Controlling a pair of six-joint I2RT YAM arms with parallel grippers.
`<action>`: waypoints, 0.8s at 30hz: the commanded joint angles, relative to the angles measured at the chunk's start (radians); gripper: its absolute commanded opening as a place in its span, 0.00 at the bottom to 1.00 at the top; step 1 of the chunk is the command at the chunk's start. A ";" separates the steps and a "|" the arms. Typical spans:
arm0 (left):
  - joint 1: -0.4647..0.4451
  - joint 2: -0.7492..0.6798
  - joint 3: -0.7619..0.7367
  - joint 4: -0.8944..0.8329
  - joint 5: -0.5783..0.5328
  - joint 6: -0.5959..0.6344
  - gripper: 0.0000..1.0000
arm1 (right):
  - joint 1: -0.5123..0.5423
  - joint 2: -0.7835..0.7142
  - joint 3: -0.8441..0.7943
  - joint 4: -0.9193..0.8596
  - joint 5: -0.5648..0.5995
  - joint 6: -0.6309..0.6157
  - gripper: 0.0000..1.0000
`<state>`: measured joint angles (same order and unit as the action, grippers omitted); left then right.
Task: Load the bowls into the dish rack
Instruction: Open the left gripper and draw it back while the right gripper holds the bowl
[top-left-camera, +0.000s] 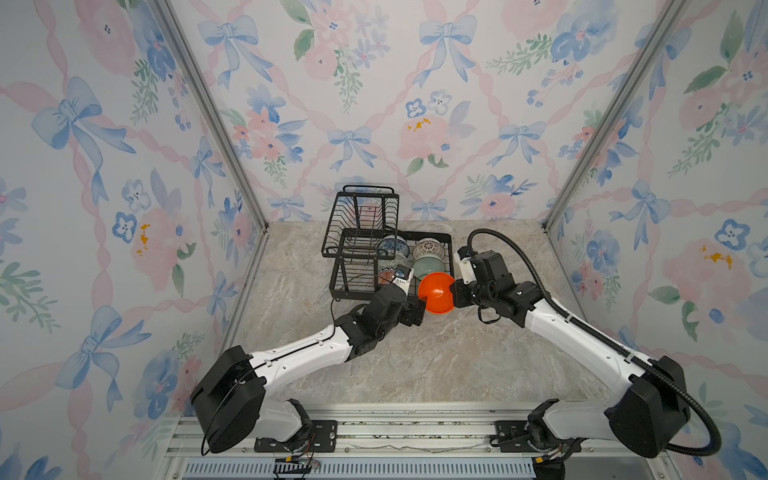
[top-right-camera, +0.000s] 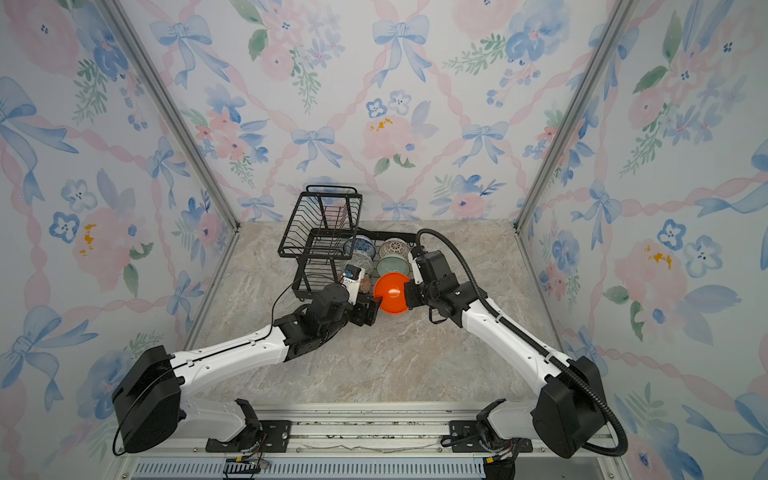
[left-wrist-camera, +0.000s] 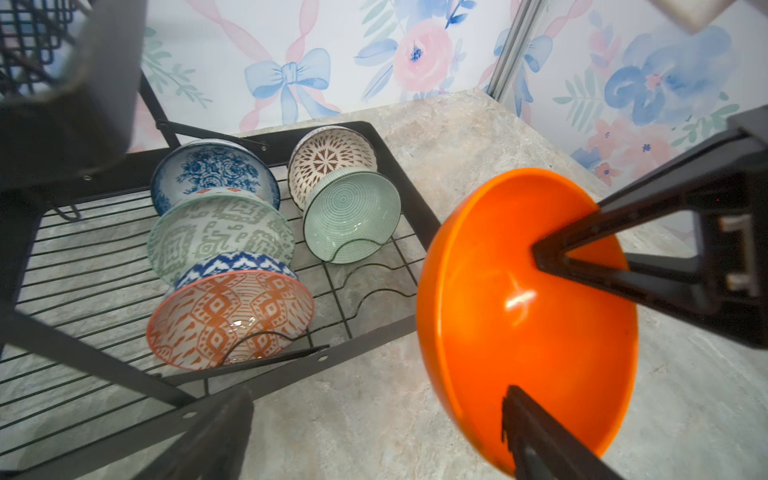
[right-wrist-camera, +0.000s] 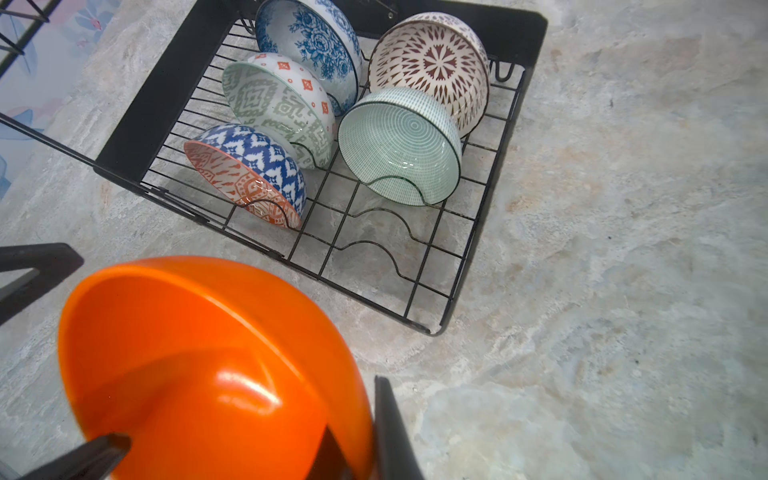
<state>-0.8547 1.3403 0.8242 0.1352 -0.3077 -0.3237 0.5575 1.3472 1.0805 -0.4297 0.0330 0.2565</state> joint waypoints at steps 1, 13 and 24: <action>0.022 -0.032 -0.047 -0.001 -0.036 -0.003 0.97 | 0.004 0.013 0.038 0.027 0.067 -0.040 0.00; 0.072 -0.073 -0.171 0.015 -0.052 -0.023 0.98 | -0.002 0.086 0.067 0.098 0.196 -0.142 0.00; 0.135 -0.144 -0.259 0.030 -0.029 -0.043 0.98 | -0.005 0.108 -0.006 0.336 0.307 -0.273 0.00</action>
<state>-0.7341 1.2209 0.5911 0.1543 -0.3431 -0.3454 0.5564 1.4406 1.0946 -0.2146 0.2855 0.0422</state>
